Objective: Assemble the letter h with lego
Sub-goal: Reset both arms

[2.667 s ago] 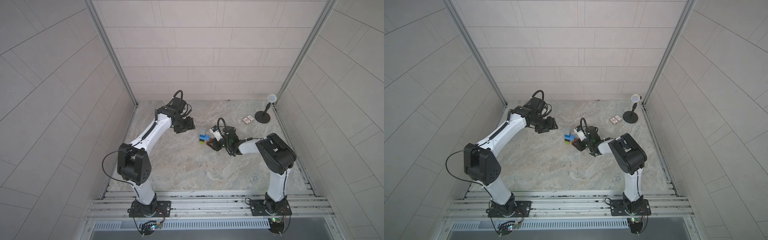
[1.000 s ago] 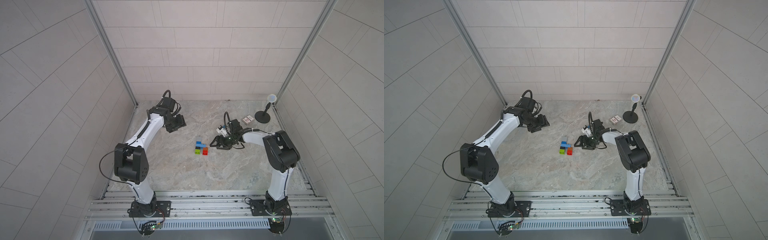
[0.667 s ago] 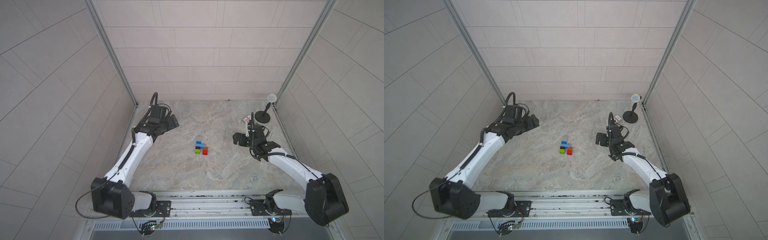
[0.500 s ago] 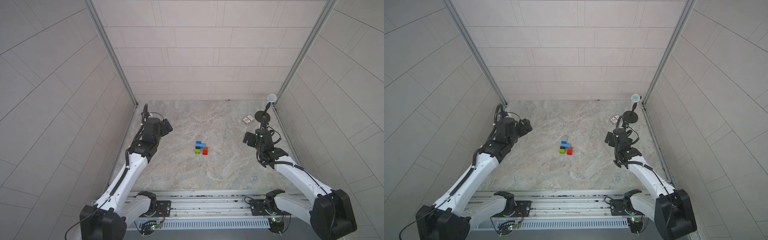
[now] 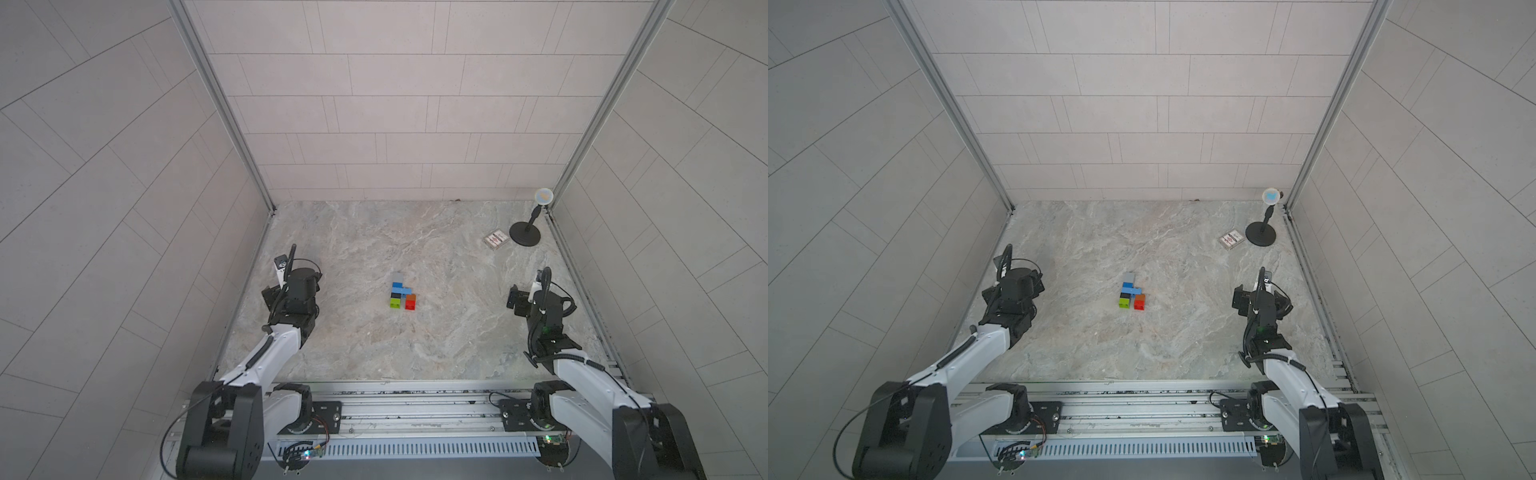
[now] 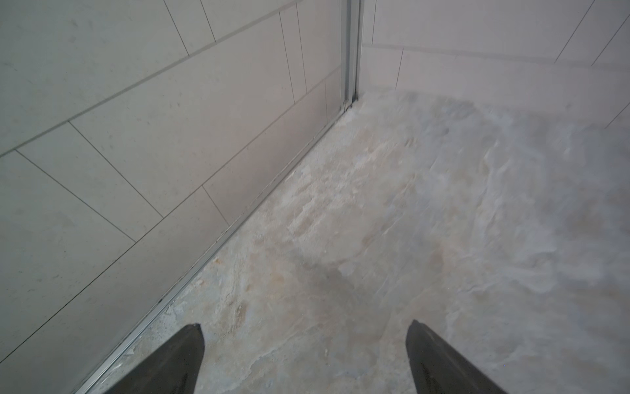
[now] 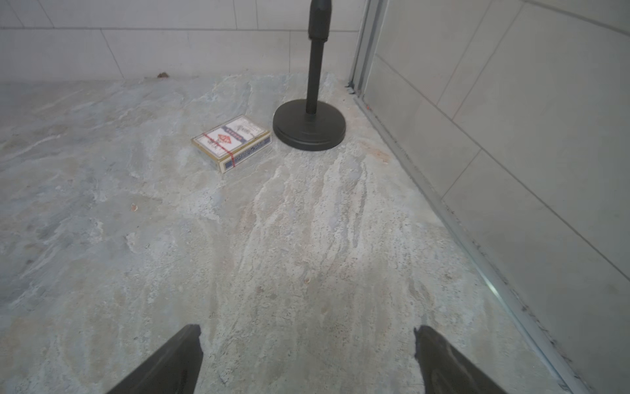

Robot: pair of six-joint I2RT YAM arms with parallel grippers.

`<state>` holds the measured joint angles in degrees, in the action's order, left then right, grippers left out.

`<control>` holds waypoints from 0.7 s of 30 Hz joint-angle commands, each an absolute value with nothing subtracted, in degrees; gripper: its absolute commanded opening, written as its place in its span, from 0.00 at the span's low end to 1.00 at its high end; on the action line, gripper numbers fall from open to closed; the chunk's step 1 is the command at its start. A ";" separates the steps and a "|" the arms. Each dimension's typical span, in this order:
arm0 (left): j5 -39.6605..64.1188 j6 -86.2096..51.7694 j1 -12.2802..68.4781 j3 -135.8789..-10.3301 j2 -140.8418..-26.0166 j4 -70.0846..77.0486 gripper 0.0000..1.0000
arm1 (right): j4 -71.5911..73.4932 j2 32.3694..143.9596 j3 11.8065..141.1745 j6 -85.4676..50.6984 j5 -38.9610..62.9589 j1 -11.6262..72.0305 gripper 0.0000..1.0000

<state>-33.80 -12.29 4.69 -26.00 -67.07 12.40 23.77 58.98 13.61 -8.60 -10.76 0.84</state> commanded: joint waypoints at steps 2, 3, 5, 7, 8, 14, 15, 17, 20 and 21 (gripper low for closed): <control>-28.65 -6.55 3.26 -24.31 -73.92 24.48 1.00 | 30.15 68.20 18.80 -5.45 -2.87 -0.41 1.00; -26.33 -5.31 3.19 -25.07 -74.90 25.17 1.00 | 34.07 70.28 18.59 -5.62 -2.27 -0.67 1.00; -19.48 -2.38 3.15 -23.92 -75.57 30.66 1.00 | 40.41 73.62 18.37 -5.67 -0.44 -1.52 1.00; -13.94 -1.59 2.37 -20.68 -77.60 41.86 1.00 | 47.24 76.81 17.23 -5.19 1.28 -1.91 1.00; -12.69 -2.97 1.84 -19.75 -79.07 46.20 1.00 | 49.94 78.29 16.66 -5.14 0.58 -2.01 1.00; -4.62 0.85 2.01 -20.07 -91.12 58.39 1.00 | 64.34 88.59 14.46 -3.85 -0.01 -1.14 1.00; -6.51 -0.32 1.87 -22.62 -90.42 52.07 1.00 | 62.04 89.26 16.22 -3.45 0.26 -1.14 1.00; -7.23 -1.25 1.51 -26.50 -88.53 41.05 1.00 | 47.27 88.48 23.27 -3.85 0.31 -1.13 1.00; -7.48 -0.88 1.46 -22.86 -90.94 53.09 1.00 | 52.06 89.72 22.07 -4.27 -0.56 -1.32 1.00; -8.01 -1.24 1.47 -22.99 -90.19 51.45 1.00 | 51.18 89.46 22.18 -4.20 -0.70 -1.29 1.00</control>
<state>-7.99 -1.93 1.85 -23.99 -90.37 47.64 50.94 89.30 22.57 -5.23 -0.25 -1.41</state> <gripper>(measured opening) 0.999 0.996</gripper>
